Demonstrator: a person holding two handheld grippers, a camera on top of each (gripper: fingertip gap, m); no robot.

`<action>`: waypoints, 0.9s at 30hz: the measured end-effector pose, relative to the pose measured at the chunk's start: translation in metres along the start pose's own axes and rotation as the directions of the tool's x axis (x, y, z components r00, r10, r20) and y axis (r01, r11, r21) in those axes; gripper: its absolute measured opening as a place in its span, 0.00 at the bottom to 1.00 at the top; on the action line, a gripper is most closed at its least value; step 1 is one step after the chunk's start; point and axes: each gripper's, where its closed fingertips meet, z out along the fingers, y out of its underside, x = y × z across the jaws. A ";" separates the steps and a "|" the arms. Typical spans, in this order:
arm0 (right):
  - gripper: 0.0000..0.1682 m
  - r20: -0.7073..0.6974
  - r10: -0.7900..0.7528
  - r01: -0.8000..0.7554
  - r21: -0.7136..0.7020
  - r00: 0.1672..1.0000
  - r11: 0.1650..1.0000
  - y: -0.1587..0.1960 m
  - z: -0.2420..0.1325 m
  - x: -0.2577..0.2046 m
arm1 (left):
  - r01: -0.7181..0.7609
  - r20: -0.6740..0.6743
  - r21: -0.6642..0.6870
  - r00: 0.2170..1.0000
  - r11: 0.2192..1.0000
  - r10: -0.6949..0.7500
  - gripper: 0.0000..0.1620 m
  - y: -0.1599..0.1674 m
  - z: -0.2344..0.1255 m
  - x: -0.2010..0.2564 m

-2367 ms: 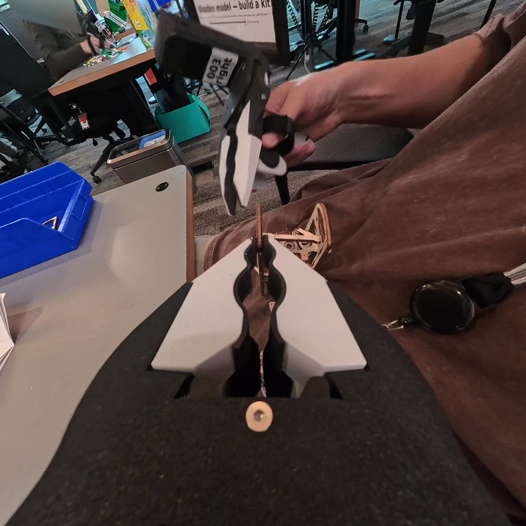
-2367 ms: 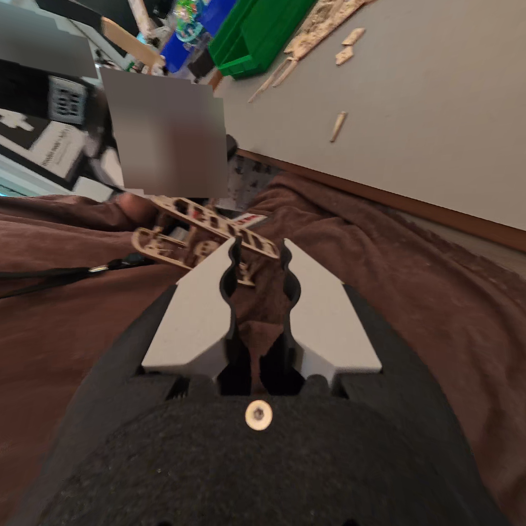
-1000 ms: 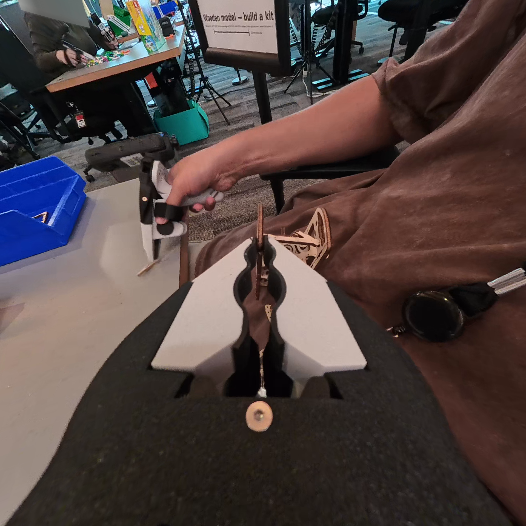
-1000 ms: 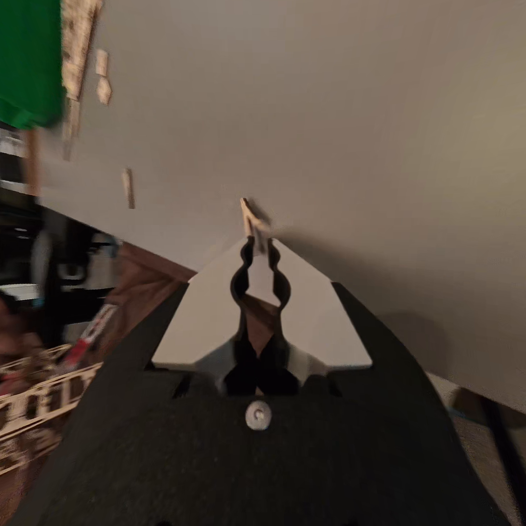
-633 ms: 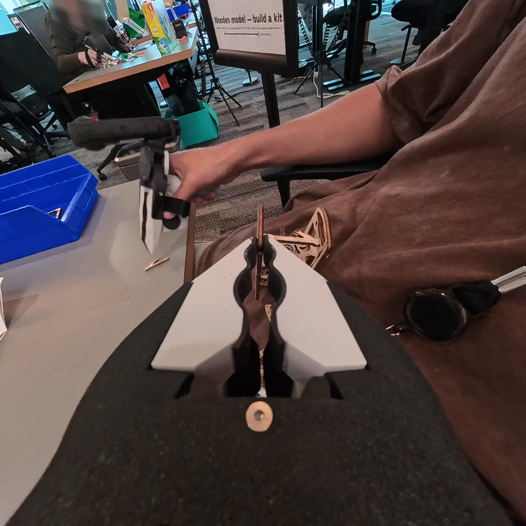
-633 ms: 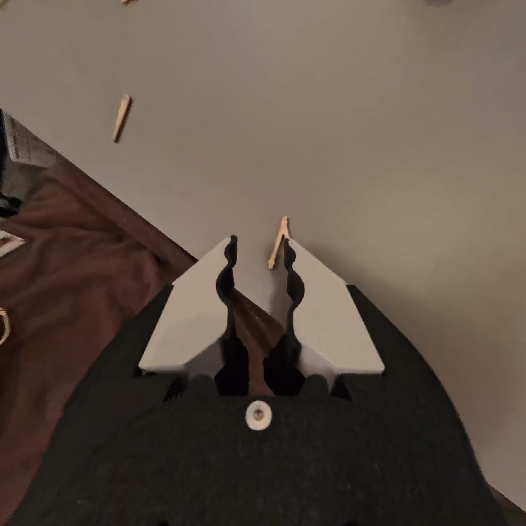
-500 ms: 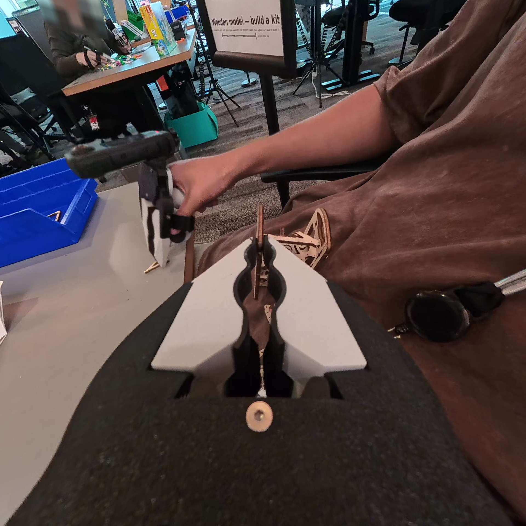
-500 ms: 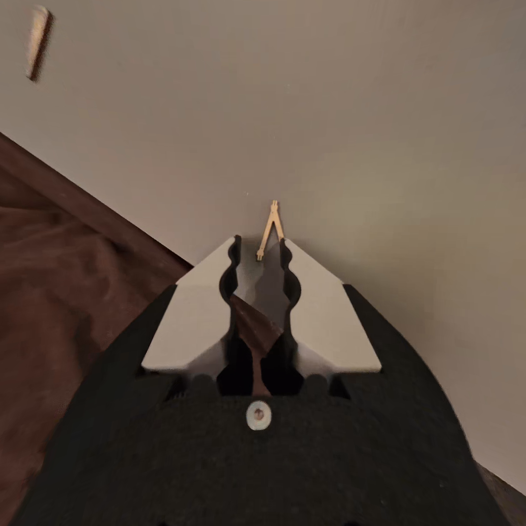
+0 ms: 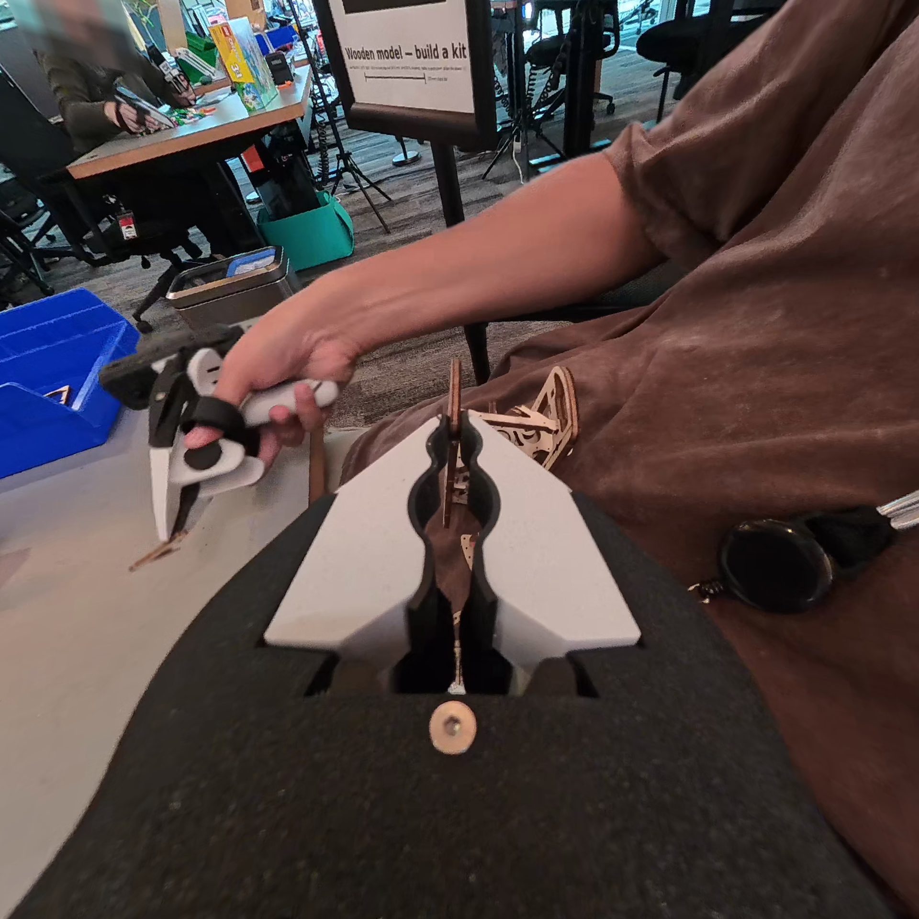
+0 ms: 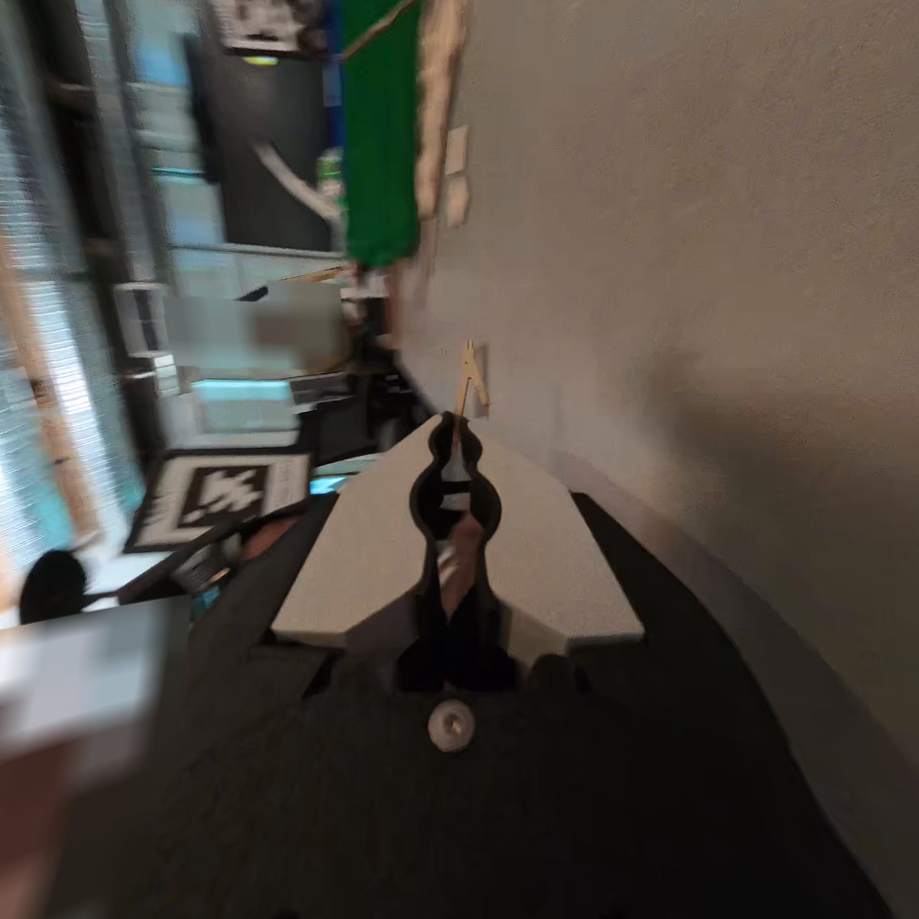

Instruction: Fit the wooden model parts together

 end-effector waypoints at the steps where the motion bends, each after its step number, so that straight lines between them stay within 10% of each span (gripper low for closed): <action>1: 0.01 -0.125 -0.028 0.027 -0.010 0.992 1.000 -0.009 0.001 0.018 | 0.001 -0.002 0.001 1.000 1.000 -0.001 0.00 0.000 0.000 0.000; 4: 0.00 -0.427 -0.172 0.111 -0.163 0.888 0.980 -0.022 0.000 0.053 | 0.001 -0.002 -0.004 1.000 1.000 -0.001 0.00 0.002 -0.001 -0.001; 10: 0.02 -0.594 -0.289 0.058 -0.376 0.751 0.925 -0.047 -0.013 0.060 | 0.035 0.008 -0.003 0.999 0.999 -0.035 0.00 0.007 -0.004 -0.008; 13: 0.12 -0.547 -0.426 0.187 -0.438 0.720 0.879 -0.062 -0.016 0.042 | 0.047 0.021 -0.009 0.999 0.999 -0.047 0.00 0.011 -0.006 -0.011; 16: 0.27 -0.571 -0.636 0.373 -0.517 0.520 0.770 -0.076 -0.033 0.037 | 0.064 0.038 -0.018 0.997 0.998 -0.063 0.00 0.016 -0.009 -0.014; 22: 0.21 -0.530 -0.809 0.536 -0.618 0.254 0.574 -0.063 -0.021 0.051 | 0.126 0.034 -0.020 0.992 0.992 -0.125 0.00 0.023 -0.008 -0.020; 27: 0.17 -0.507 -0.803 0.480 -0.645 0.314 0.595 -0.065 -0.008 0.057 | 0.166 0.008 -0.011 0.986 0.986 -0.166 0.00 0.026 -0.006 -0.023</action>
